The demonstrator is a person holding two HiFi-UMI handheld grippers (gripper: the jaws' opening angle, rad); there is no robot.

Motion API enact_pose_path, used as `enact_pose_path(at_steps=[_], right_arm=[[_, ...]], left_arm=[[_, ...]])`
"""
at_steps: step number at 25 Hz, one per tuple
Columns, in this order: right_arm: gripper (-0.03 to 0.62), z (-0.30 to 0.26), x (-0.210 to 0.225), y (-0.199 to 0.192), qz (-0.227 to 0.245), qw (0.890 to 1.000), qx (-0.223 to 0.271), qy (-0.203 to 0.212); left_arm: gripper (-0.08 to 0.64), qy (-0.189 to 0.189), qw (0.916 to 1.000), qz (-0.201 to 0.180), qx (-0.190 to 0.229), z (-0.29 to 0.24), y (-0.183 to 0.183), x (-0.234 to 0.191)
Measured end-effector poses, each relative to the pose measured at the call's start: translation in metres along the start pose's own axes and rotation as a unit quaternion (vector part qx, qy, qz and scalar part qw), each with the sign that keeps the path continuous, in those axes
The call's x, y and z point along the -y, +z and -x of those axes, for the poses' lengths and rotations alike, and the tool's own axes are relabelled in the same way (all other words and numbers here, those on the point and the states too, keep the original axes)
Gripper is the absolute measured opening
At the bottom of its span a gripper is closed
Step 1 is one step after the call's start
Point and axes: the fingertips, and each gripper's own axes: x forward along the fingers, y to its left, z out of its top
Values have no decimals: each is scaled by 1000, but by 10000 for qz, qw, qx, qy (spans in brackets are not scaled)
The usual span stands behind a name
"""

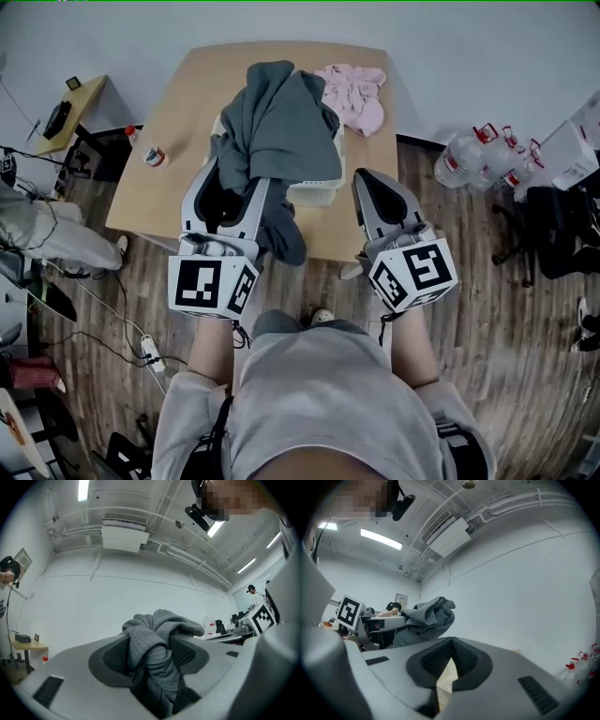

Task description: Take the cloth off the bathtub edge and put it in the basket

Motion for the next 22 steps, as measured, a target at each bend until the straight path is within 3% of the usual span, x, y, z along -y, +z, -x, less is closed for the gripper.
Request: enact_pose_path(at_steps=[5, 11, 22], right_arm=[[6, 3, -3, -7, 23, 10000, 44, -71], [6, -27, 26, 2, -11, 9996, -66, -285], [6, -81, 27, 1, -7, 9960, -116, -889]], left_arm=[[256, -137, 9998, -79, 106, 2, 4, -1], [256, -413, 9990, -2, 170, -52, 21, -19], [256, -1119, 9924, 27, 509, -108, 55, -77]])
